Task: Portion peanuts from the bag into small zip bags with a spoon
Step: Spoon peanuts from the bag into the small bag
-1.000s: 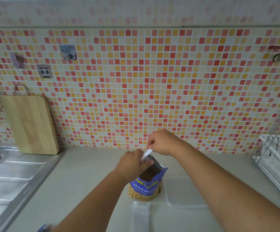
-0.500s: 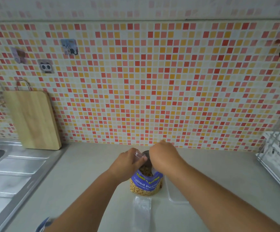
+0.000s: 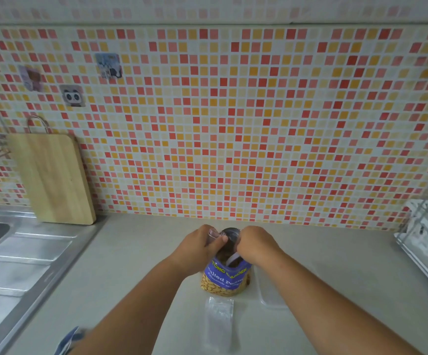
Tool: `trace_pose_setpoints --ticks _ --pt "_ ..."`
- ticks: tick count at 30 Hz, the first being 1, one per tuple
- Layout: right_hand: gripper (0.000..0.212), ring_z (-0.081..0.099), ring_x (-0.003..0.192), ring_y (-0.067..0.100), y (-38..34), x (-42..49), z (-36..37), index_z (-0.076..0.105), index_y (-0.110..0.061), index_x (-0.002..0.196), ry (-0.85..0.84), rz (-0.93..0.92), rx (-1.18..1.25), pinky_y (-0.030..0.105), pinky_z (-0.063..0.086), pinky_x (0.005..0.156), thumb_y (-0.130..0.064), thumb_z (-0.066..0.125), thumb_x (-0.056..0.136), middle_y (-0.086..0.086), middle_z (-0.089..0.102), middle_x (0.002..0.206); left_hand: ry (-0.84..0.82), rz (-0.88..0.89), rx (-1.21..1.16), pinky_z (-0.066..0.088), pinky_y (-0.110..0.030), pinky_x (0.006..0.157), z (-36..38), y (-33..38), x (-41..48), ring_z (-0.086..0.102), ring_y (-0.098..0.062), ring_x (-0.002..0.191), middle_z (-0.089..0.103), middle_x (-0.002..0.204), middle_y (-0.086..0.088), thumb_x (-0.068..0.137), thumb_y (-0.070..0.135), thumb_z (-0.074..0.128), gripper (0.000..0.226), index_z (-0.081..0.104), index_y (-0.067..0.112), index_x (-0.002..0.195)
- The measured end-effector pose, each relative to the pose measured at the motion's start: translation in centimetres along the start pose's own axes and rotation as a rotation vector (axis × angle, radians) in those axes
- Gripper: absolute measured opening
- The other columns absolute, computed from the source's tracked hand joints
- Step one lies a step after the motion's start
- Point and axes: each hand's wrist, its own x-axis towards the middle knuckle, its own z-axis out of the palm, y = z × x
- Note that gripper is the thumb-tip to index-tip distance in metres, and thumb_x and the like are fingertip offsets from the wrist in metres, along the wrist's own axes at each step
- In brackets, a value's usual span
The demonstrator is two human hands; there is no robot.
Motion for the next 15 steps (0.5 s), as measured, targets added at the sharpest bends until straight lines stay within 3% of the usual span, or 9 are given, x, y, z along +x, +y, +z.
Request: trace_pose_setpoints --ticks 3,8,12,15 --pt "0.023 0.063 0.080 0.021 1.0 0.5 -0.6 0.073 -0.015 0.098 0.012 -0.023 0.095 0.029 0.052 0.069 -0.023 0.057 0.084 0.004 0.069 0.093 0.000 -0.025 -0.008 0.042 -0.021 0.055 -0.2 0.0 0.0 0.052 -0.007 0.059 0.064 0.092 -0.004 0.093 0.051 0.044 0.040 0.049 0.018 0.115" --pt "0.030 0.063 0.106 0.026 3.0 -0.3 -3.1 0.072 -0.012 0.106 -0.021 -0.085 0.193 0.033 0.052 0.090 -0.011 0.049 0.086 0.008 0.070 0.110 -0.005 -0.042 -0.021 0.049 -0.025 0.070 -0.8 0.0 0.0 0.062 -0.018 0.089 0.065 0.106 -0.006 0.092 0.055 0.041 0.045 0.049 0.019 0.118" --pt "0.030 0.064 0.107 0.026 4.5 -0.7 -3.9 0.072 -0.012 0.106 0.001 -0.065 0.237 0.029 0.050 0.087 -0.008 0.050 0.087 0.011 0.070 0.112 0.026 -0.005 0.035 0.046 -0.026 0.071 -1.4 0.1 0.2 0.059 -0.015 0.085 0.064 0.109 -0.003 0.091 0.055 0.045 0.043 0.050 0.020 0.116" --pt "0.033 0.060 0.108 0.021 4.5 -0.1 -4.7 0.066 -0.015 0.119 -0.102 -0.045 0.052 0.024 0.048 0.085 -0.008 0.047 0.092 0.008 0.064 0.124 0.019 0.056 0.172 0.049 -0.029 0.074 -1.8 0.0 0.2 0.057 -0.018 0.090 0.062 0.110 -0.004 0.088 0.054 0.051 0.043 0.051 0.020 0.115"
